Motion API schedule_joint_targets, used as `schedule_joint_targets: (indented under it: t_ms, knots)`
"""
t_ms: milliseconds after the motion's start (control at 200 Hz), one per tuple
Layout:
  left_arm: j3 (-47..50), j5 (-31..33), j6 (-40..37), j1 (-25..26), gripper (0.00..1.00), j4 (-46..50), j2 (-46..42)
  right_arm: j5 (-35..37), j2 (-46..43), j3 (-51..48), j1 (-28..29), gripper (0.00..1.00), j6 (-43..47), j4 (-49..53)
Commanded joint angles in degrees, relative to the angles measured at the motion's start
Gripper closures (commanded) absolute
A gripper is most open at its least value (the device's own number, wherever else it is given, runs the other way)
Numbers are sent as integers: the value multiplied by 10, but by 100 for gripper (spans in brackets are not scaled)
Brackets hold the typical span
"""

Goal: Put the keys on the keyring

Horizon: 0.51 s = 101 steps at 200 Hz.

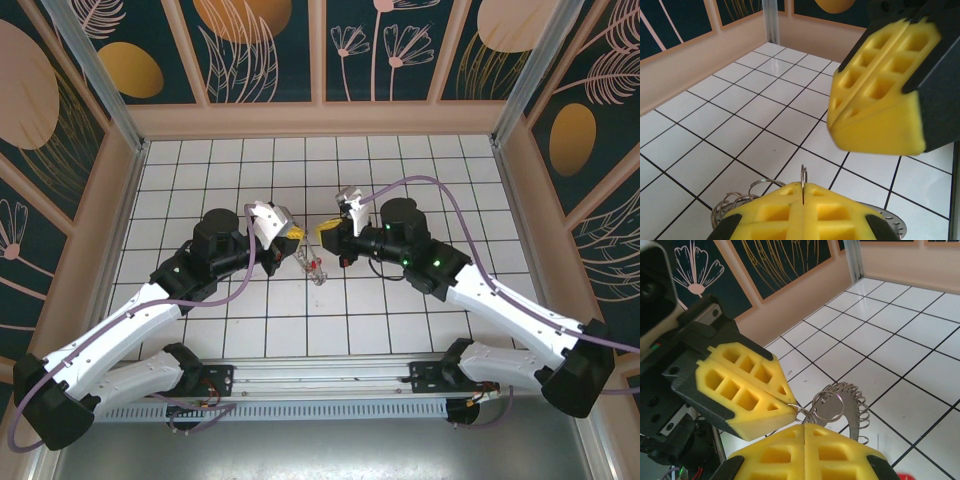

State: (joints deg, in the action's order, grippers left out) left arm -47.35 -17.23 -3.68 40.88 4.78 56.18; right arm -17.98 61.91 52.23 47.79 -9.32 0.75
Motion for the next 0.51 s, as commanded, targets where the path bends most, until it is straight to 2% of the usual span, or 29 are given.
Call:
schedule_joint_targets:
  t_ms: [0, 90, 165, 235, 295, 380, 500]
  knots:
    - [-8, 16, -1, 2, 100, -5, 1, 19, -22, -15, -5, 100, -4, 6]
    - [-6, 27, 6, 2, 100, -1, -1, 7, -21, -31, -41, 98, -30, 15]
    - [-5, 54, 13, 2, 100, 11, 2, -14, -11, -44, -84, 79, -57, 27]
    - [-3, 84, 22, 2, 100, 24, 8, -40, 8, -57, -123, 54, -80, 31]
    - [1, 106, 32, 2, 100, 34, 12, -68, 37, -59, -152, 43, -85, 35]
    - [15, 131, 53, 2, 100, 43, 8, -92, 98, -41, -161, 36, -71, 44]
    - [37, 167, 92, 1, 100, 49, -15, -125, 213, 26, -178, 35, -29, 69]
